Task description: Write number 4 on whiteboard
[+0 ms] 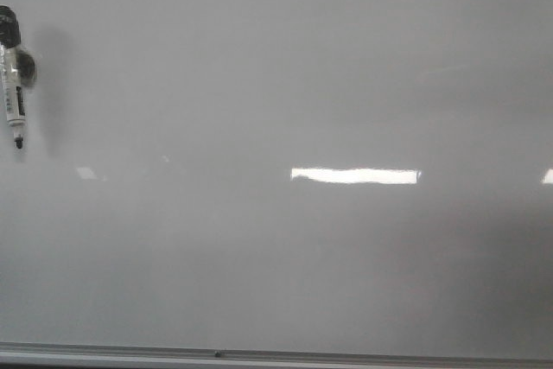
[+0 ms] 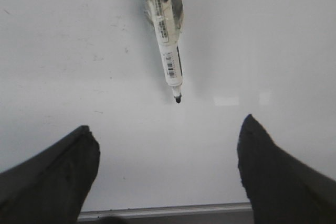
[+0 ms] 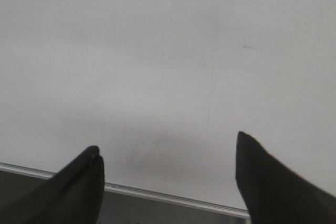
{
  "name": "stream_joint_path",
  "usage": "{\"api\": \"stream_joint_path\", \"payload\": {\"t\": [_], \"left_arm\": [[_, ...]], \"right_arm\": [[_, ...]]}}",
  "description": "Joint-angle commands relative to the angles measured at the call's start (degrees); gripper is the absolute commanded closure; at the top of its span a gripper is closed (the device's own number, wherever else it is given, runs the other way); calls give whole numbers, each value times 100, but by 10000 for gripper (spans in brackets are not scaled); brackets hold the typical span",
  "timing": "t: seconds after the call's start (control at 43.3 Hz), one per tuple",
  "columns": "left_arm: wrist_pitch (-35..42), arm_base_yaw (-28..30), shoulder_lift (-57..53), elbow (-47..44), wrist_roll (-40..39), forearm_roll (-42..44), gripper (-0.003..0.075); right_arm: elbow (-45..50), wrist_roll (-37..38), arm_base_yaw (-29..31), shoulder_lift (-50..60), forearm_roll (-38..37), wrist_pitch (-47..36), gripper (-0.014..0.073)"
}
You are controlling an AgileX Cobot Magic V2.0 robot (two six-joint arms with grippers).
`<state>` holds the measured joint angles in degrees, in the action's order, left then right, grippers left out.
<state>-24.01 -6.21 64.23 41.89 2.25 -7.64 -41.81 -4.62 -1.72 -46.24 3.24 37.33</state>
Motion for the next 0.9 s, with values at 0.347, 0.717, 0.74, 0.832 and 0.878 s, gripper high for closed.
{"api": "stream_joint_path", "payload": {"t": [0.347, 0.717, 0.74, 0.832, 0.878], "left_arm": [[913, -46, 1560, 947, 4, -152, 188], [1373, -316, 2224, 1171, 4, 47, 203], [1400, -316, 2246, 1171, 4, 47, 212], [1423, -306, 2308, 1171, 4, 47, 263], [1448, -306, 2343, 1171, 4, 47, 305]], "right_arm": [[-194, -55, -10, 9, 30, -506, 47], [-194, -55, -10, 9, 30, -506, 47], [-194, -55, -10, 9, 30, -506, 47], [-194, -55, -10, 9, 30, -506, 47], [-194, -55, -10, 9, 30, -506, 47]]}}
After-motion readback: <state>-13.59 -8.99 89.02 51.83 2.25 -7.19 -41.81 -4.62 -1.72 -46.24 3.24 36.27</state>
